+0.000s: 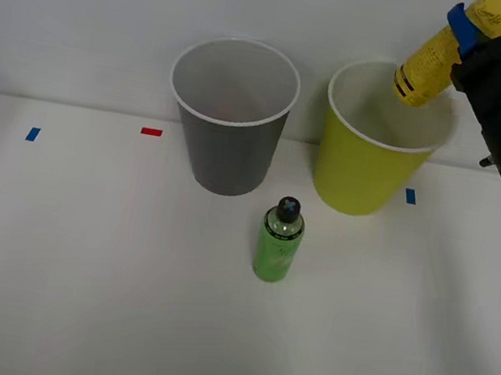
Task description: Put cans in the gray bin, plastic bottles in the light green bin
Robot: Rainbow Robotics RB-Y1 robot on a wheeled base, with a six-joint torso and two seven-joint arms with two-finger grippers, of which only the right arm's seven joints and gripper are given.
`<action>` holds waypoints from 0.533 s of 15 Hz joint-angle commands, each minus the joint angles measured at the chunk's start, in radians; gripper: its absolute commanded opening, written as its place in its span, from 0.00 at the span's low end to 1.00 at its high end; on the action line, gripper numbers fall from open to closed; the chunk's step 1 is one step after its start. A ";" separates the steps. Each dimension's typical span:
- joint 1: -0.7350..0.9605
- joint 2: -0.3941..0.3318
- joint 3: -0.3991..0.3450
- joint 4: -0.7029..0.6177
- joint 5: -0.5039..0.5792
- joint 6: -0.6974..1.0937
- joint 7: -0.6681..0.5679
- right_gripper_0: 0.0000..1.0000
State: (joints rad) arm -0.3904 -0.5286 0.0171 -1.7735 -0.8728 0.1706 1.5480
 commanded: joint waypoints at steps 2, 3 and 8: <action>-0.088 0.015 0.053 0.111 0.012 0.000 0.014 0.00; -0.102 0.019 0.058 0.129 0.015 0.000 0.017 0.00; -0.110 0.024 0.075 0.140 0.017 -0.003 0.020 0.47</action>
State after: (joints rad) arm -0.5000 -0.5071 0.0912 -1.6340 -0.8562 0.1680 1.5688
